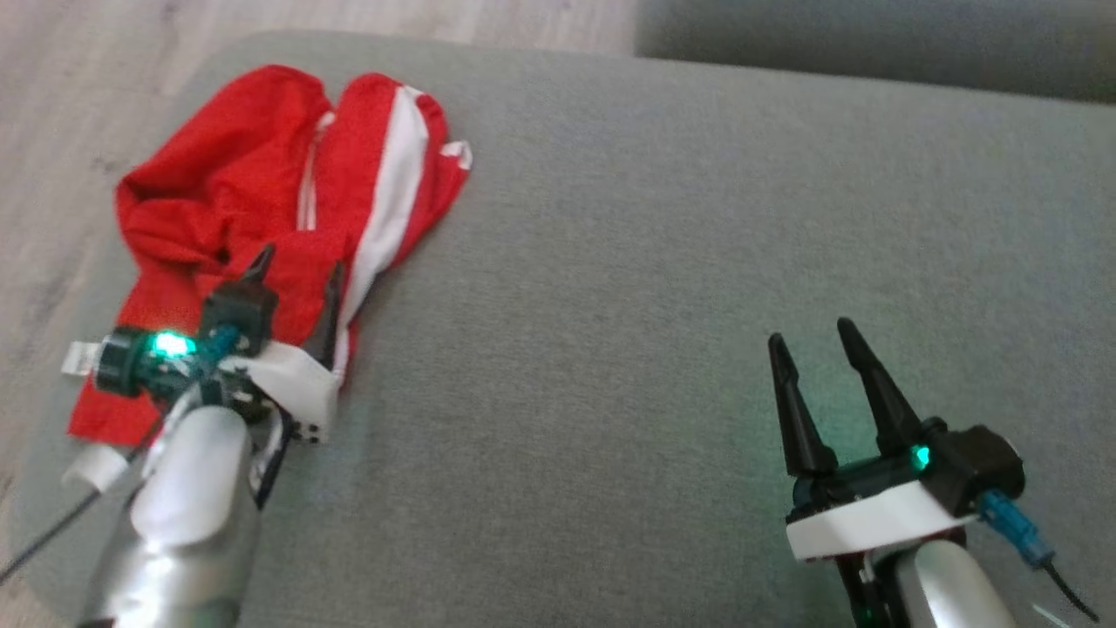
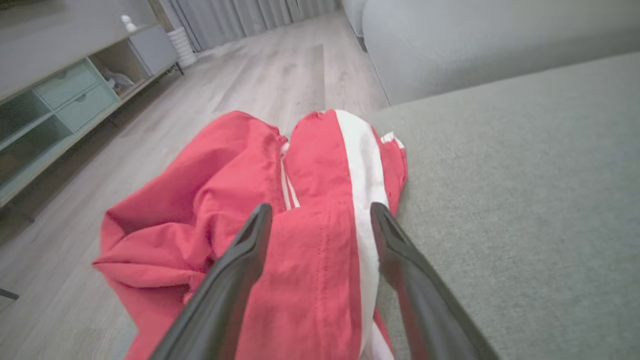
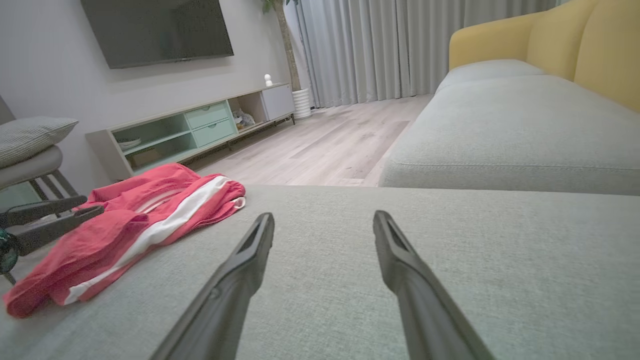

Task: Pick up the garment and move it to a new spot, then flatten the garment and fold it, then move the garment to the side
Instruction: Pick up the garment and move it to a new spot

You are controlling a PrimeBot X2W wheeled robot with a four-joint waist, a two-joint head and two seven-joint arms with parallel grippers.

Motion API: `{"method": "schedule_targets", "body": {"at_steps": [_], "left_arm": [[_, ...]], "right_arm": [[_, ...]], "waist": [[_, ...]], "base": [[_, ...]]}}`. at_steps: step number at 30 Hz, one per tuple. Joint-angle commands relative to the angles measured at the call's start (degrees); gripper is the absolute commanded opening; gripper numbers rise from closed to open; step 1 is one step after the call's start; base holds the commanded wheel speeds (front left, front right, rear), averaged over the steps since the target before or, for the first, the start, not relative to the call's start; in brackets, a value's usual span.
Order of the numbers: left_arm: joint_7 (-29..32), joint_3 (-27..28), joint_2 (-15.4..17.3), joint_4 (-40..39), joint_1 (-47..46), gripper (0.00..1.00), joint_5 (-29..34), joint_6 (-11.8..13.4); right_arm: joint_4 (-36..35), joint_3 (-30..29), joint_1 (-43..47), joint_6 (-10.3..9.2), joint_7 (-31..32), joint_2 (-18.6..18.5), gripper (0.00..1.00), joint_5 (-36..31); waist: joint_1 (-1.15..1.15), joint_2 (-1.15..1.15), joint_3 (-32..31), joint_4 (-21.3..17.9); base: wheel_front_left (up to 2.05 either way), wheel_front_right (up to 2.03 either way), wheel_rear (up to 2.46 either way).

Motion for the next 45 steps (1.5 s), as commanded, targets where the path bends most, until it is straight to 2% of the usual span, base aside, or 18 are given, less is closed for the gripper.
{"method": "schedule_targets", "body": {"at_steps": [1,13,14,15,20,24,26,33,34,40,45], "left_arm": [[0.8,1.7,2.8,0.7,-3.0,1.00,-0.3,-0.3],[0.3,1.1,4.6,14.5,-10.1,1.00,-1.9,-1.1],[-0.2,1.2,4.4,15.2,-10.5,0.19,-2.5,-1.2],[-0.6,1.4,4.2,16.0,-10.7,0.00,-3.0,-1.2],[-6.8,1.7,4.5,16.1,-12.4,0.00,-3.7,-0.3],[-10.1,2.8,4.3,11.8,-13.5,0.00,-4.4,1.4],[-10.5,3.5,4.3,7.3,-13.7,0.00,-4.9,1.8],[-10.6,6.9,4.2,-19.4,-9.9,0.00,-5.2,2.3],[-10.6,6.9,4.2,-19.4,-9.9,0.00,-5.2,2.3],[-10.7,5.8,3.0,-31.7,-6.7,0.00,-4.5,1.2],[-10.7,2.0,1.5,-34.6,-7.2,0.00,-4.3,-0.2]], "right_arm": [[-1.7,1.2,-2.1,-0.04,-0.6,-0.4,1.00,-0.2],[-0.3,0.8,-3.4,-0.04,-0.6,-0.4,1.00,0.2],[-0.2,0.8,-3.5,-0.04,-0.6,-0.4,1.00,0.3],[-0.1,0.8,-3.5,-0.04,-0.6,-0.4,1.00,0.2],[0.5,0.4,-3.5,-0.04,-0.6,-0.4,1.00,0.2],[1.0,0.2,-2.8,-0.04,-0.6,-0.4,1.00,0.4],[1.1,0.1,-2.4,-0.04,-0.6,-0.4,1.00,0.5],[1.2,0.2,-1.3,-0.04,-0.6,-0.4,1.00,1.4],[1.2,0.2,-1.3,-0.04,-0.6,-0.4,1.00,1.4],[1.3,0.4,-1.1,-0.04,-0.6,-0.4,1.00,2.4],[1.0,0.2,-1.3,-0.04,-0.6,-0.4,1.00,3.2]], "waist": [[-0.01,0.00,2.3,-2.2],[-0.01,0.00,4.2,-4.1],[-0.01,0.00,4.1,-4.1],[-0.01,0.00,4.1,-4.1],[-0.01,0.00,3.2,-4.1],[-0.01,0.00,1.3,-3.8],[-0.01,0.00,0.2,-3.7],[-0.01,0.00,-3.2,-3.8],[-0.01,0.00,-3.2,-3.8],[-0.01,0.00,-4.4,-5.6],[-0.01,0.00,-4.4,-8.4]], "base": [[0.00,0.00,0.00],[0.00,0.00,0.00],[0.00,0.00,0.00],[0.00,0.00,0.00],[0.00,0.00,0.00],[0.00,0.00,0.00],[0.00,0.00,0.00],[0.00,0.00,0.00],[0.00,0.00,0.00],[0.00,0.00,0.00],[0.00,0.00,0.00]]}}
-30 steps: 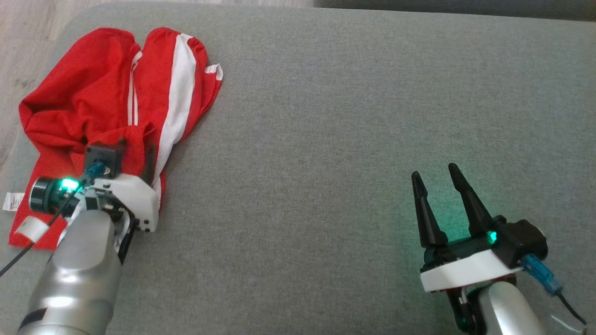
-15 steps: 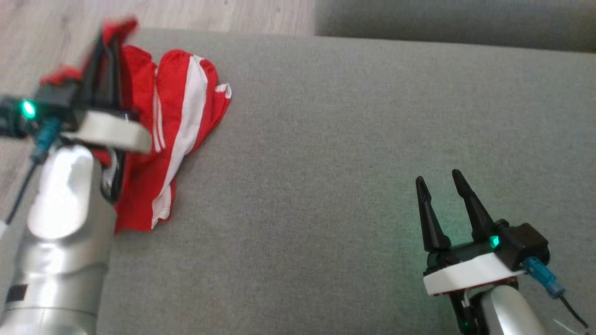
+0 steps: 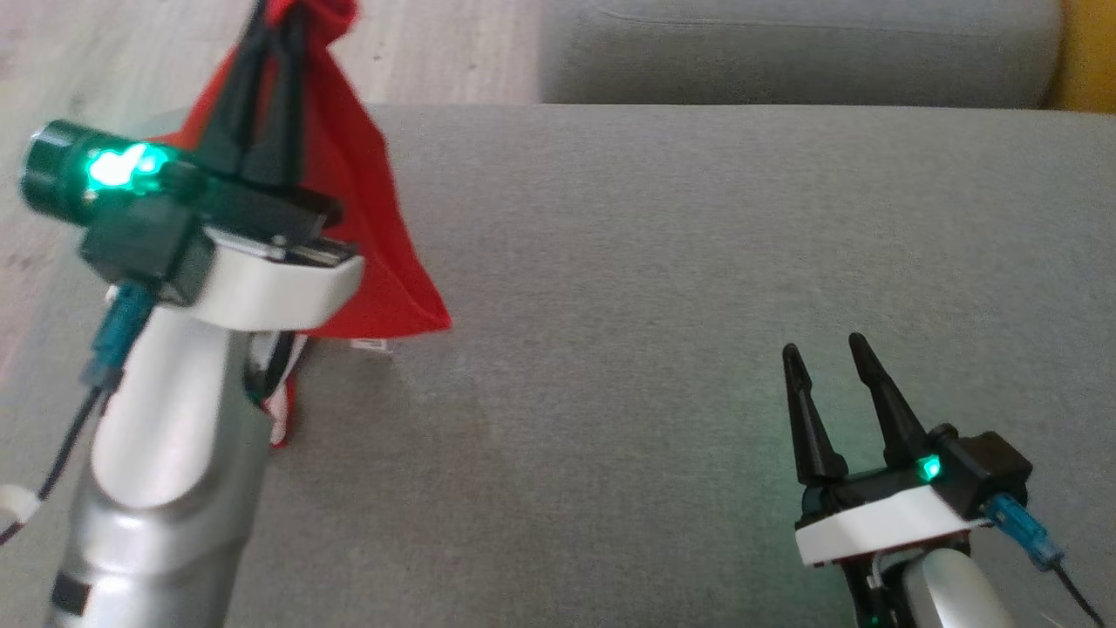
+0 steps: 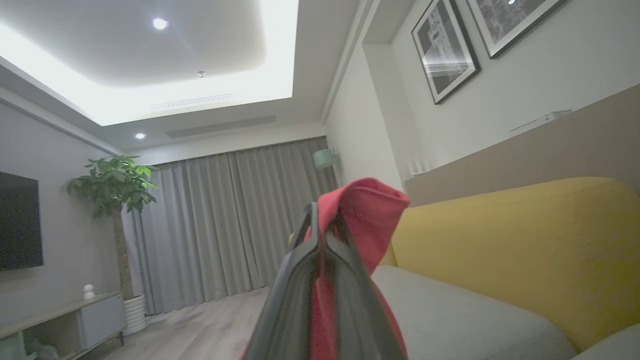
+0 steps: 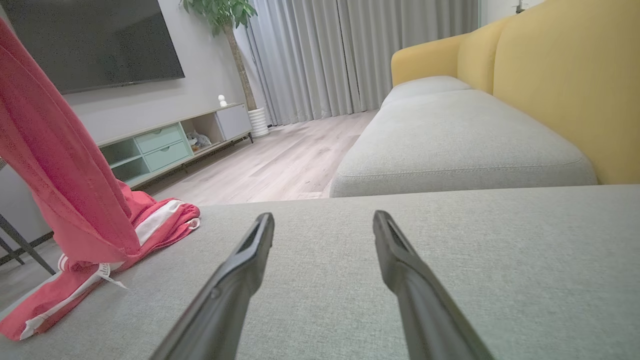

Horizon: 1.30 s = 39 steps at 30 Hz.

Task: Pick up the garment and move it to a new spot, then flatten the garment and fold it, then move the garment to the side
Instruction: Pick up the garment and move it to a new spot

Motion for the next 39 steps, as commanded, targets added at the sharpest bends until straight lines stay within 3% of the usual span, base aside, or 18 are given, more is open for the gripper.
{"method": "schedule_targets", "body": {"at_steps": [1,7,14,21,22,23,29,34,39], "left_arm": [[-0.2,1.3,1.0,-2.5,-3.7,0.00,0.4,-0.3],[-0.2,-3.6,-2.1,-2.6,-7.5,0.00,-0.3,-1.0],[-0.2,-6.7,-5.4,-0.4,-14.2,0.00,-0.6,-0.9],[-0.2,-9.2,-7.7,7.3,-21.3,0.00,-2.0,-0.7],[-0.2,-9.8,-7.9,8.6,-22.0,0.42,-2.4,-0.6],[-0.2,-10.6,-8.0,10.2,-22.4,1.00,-3.0,-0.7],[-0.2,-15.4,-8.3,22.8,-23.6,1.00,-3.9,-0.7],[-0.2,-15.9,-8.3,24.4,-23.0,1.00,-4.9,-0.1],[-0.2,-14.8,-7.9,23.0,-19.6,1.00,-4.9,0.7]], "right_arm": [[-1.9,1.3,-1.2,-0.04,-0.6,-0.3,1.00,0.2],[-2.1,2.1,-2.1,-0.04,-0.6,-0.3,1.00,0.8],[-2.8,4.5,-4.2,-0.04,-0.6,-0.3,1.00,2.1],[-3.6,6.3,-5.3,-0.04,-0.6,-0.3,1.00,3.7],[-3.6,6.3,-5.3,-0.04,-0.6,-0.3,1.00,3.8],[-3.6,6.4,-5.2,-0.04,-0.6,-0.3,1.00,3.9],[-4.0,6.3,-5.0,-0.04,-0.6,-0.3,1.00,4.0],[-4.3,5.9,-4.8,-0.04,-0.6,-0.3,1.00,3.6],[-4.1,4.9,-4.3,-0.04,-0.6,-0.3,1.00,2.4]], "waist": [[0.01,0.00,0.1,-1.3],[0.01,0.00,0.7,-7.2],[0.01,0.00,3.1,-16.8],[0.01,0.00,6.1,-25.2],[0.01,0.00,6.4,-25.9],[0.01,0.00,6.6,-26.4],[0.01,0.00,6.8,-26.6],[0.01,0.00,6.6,-24.2],[0.01,0.00,5.4,-19.3]], "base": [[0.00,0.00,0.00],[0.00,0.00,0.00],[0.00,0.00,0.00],[0.00,0.00,0.00],[0.00,0.00,0.00],[0.00,0.00,0.00],[0.00,0.00,0.00],[0.00,0.00,0.00],[0.00,0.00,0.00]]}}
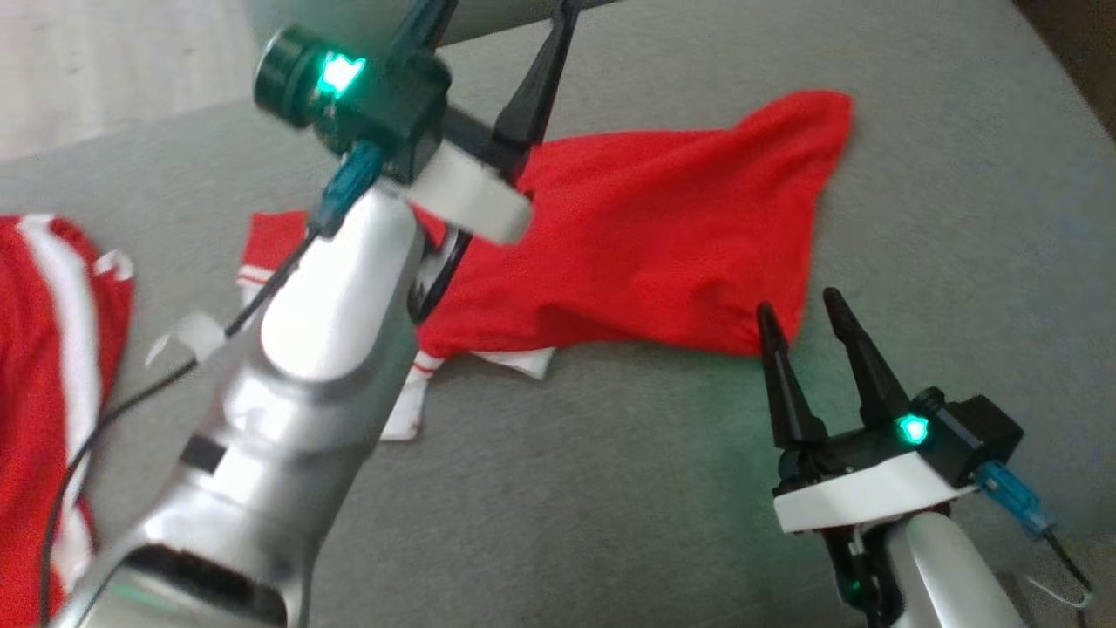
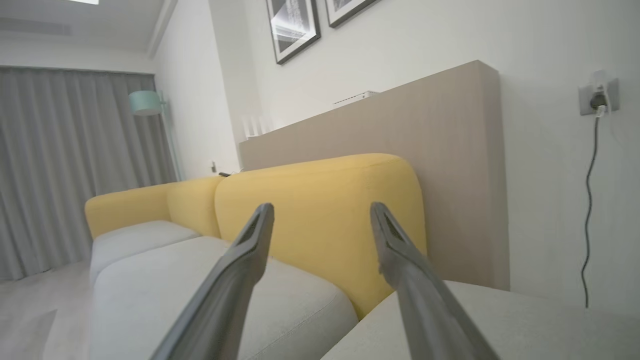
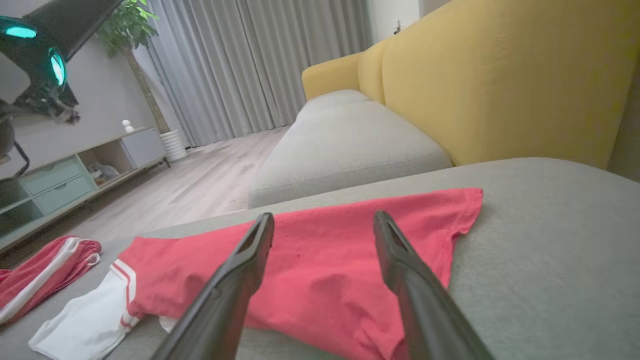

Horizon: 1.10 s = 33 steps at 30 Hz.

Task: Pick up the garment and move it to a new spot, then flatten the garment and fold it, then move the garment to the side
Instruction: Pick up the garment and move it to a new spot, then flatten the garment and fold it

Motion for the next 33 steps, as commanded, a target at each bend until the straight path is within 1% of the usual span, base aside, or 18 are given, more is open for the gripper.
{"method": "schedule_targets", "body": {"at_steps": [1,6,7,10,13,16,19,22,27,29,31,33], "left_arm": [[-0.2,2.1,1.7,-2.3,0.2,1.00,0.1,0.4],[-0.2,4.7,3.6,-7.5,8.8,1.00,0.4,1.9],[-0.2,5.5,4.4,-9.9,13.1,1.00,0.8,2.6],[-0.2,7.1,5.1,-13.3,20.4,1.00,0.9,3.8],[-0.2,8.7,5.5,-16.3,28.1,1.00,1.1,5.4],[-0.2,10.3,4.8,-18.4,35.3,1.00,0.5,6.5],[-0.2,11.7,3.7,-19.8,40.2,1.00,0.2,7.3],[-0.2,12.6,2.7,-21.2,42.0,1.00,0.5,7.4],[-0.2,12.4,1.8,-22.1,41.2,1.00,1.6,6.7],[-0.2,12.3,1.5,-22.2,40.7,1.00,1.8,6.4],[-0.2,12.3,1.4,-22.2,40.4,1.00,1.7,6.1],[-0.2,12.5,1.2,-22.1,40.2,1.00,1.5,5.9]], "right_arm": [[-1.8,0.8,-0.6,-0.04,-0.6,-0.3,1.00,-0.5],[-1.7,-1.2,0.3,-0.04,-0.6,-0.3,1.00,-1.7],[-1.6,-2.3,0.9,-0.04,-0.6,-0.3,1.00,-2.2],[-1.3,-3.2,2.0,-0.04,-0.6,-0.3,1.00,-3.0],[-1.0,-3.7,3.0,-0.04,-0.6,-0.3,1.00,-3.6],[-0.8,-4.5,4.0,-0.04,-0.6,-0.3,1.00,-3.7],[-0.6,-4.9,4.6,-0.04,-0.6,-0.3,1.00,-3.9],[-0.6,-5.3,4.8,-0.04,-0.6,-0.3,1.00,-4.1],[-0.7,-4.7,4.4,-0.04,-0.6,-0.3,1.00,-5.4],[-0.6,-3.1,3.3,-0.04,-0.6,-0.3,1.00,-6.9],[0.2,-0.1,1.7,-0.04,-0.6,-0.3,1.00,-9.6],[2.1,3.2,-0.2,-0.04,-0.6,-0.3,1.00,-10.9]], "waist": [[0.00,0.00,-1.2,3.2],[0.00,0.00,-3.1,9.5],[0.00,0.00,-3.8,12.4],[0.00,0.00,-4.8,15.9],[0.00,0.00,-5.6,18.4],[0.00,0.00,-6.2,20.2],[0.00,0.00,-6.4,21.3],[0.00,0.00,-6.4,22.1],[0.00,0.00,-5.8,23.4],[0.00,0.00,-5.1,23.8],[0.00,0.00,-4.5,24.4],[0.00,0.00,-3.7,25.0]], "base": [[0.00,0.00,0.00],[0.00,0.00,0.00],[0.00,0.00,0.00],[0.00,0.00,0.00],[0.00,0.00,0.00],[0.00,0.00,0.00],[0.00,0.00,0.00],[0.00,0.00,0.00],[0.00,0.00,0.00],[0.00,0.00,0.00],[0.00,0.00,0.00],[0.00,0.00,0.00]]}}
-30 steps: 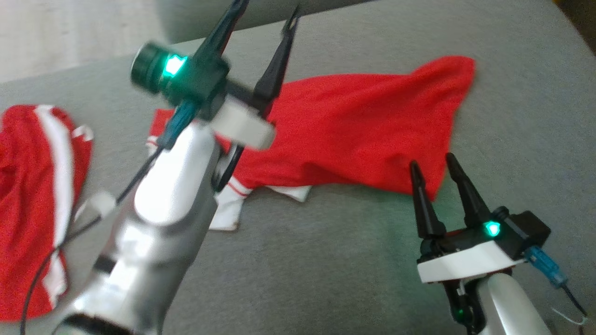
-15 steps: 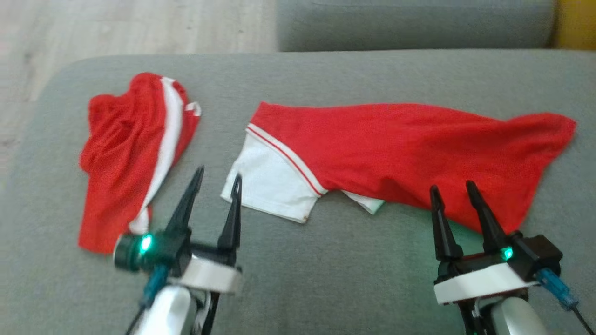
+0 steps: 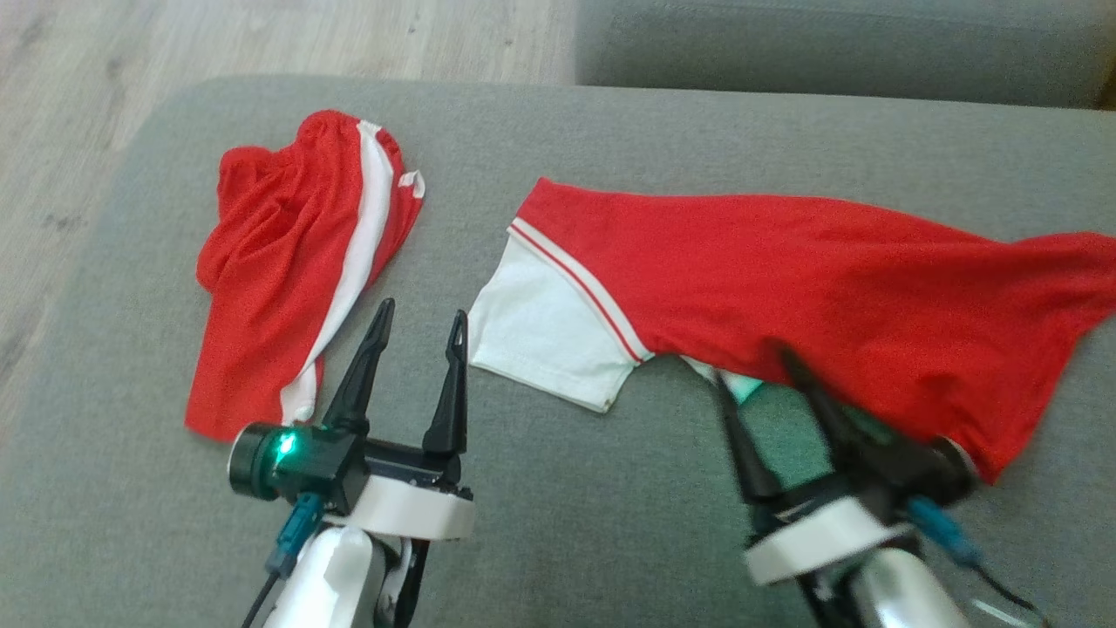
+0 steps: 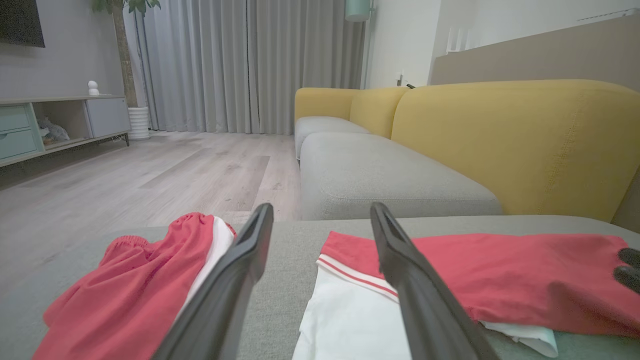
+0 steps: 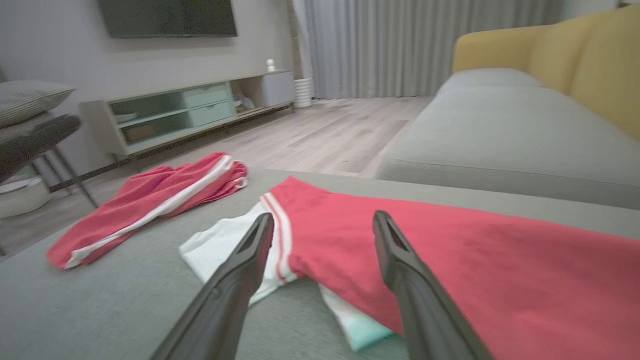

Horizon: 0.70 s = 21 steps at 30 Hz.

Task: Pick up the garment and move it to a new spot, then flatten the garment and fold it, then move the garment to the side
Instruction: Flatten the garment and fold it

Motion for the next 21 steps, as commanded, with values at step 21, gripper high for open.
{"method": "schedule_targets", "body": {"at_steps": [21], "left_arm": [[-0.3,-0.9,-0.1,-1.6,-4.9,1.00,-3.6,1.6]], "right_arm": [[37.3,25.1,-28.5,-0.04,9.6,-2.3,1.00,0.3]], "waist": [[0.00,0.00,6.2,9.5]], "base": [[0.00,0.00,0.00]]}}
